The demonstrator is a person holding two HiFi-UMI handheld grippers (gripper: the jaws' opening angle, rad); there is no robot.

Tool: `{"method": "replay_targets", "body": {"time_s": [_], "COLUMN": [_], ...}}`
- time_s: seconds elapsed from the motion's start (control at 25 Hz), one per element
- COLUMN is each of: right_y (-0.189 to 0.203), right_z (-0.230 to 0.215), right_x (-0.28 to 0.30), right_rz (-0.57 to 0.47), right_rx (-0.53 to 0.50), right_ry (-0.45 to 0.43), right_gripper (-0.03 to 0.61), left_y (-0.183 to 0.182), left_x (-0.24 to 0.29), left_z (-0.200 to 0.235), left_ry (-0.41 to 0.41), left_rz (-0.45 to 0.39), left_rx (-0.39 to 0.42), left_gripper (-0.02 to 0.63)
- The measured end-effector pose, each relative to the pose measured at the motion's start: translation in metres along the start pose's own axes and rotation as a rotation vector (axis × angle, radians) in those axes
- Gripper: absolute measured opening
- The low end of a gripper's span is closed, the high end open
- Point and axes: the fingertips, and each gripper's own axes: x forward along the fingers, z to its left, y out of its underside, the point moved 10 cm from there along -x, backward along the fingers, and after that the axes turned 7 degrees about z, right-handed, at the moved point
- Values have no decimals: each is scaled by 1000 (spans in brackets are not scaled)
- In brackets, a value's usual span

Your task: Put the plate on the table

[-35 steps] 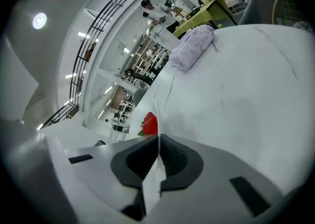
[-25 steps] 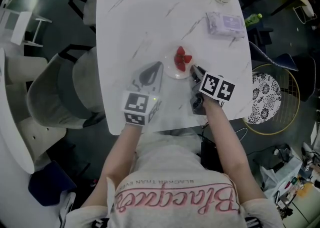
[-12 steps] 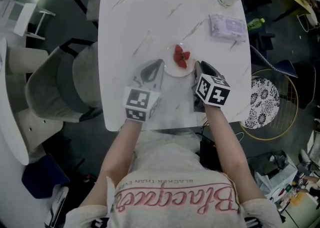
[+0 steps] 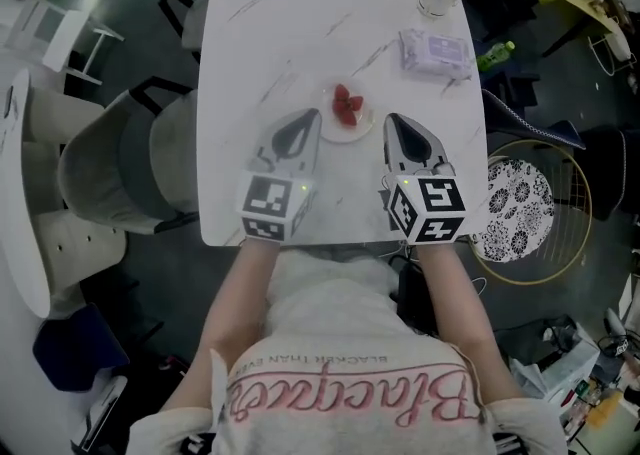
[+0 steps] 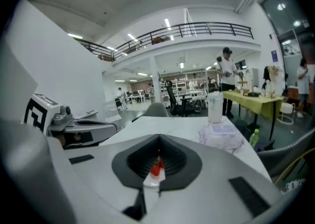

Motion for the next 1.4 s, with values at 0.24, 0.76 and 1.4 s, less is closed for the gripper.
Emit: {"method": "replay_targets", "body": {"time_s": [0.24,0.76,1.4], "right_y": [-21,-41,-56], "right_z": [22,62,84], "right_x": [-47,-110,-119], "right_rz": [-173,-369,-382], "right_rx": [-158,-207,-228], "right_ry": [-13,8,44], "right_gripper": [3,3,2], "left_y": [-31,-68,-88], "left_x": [-30,-86,-98], "left_z": [-33,-72,-69], "left_ry": [-8,16,51], "left_rz": [-114,-308,-357], "left_rx": [66,138,174], "left_gripper": [3,3,3]}}
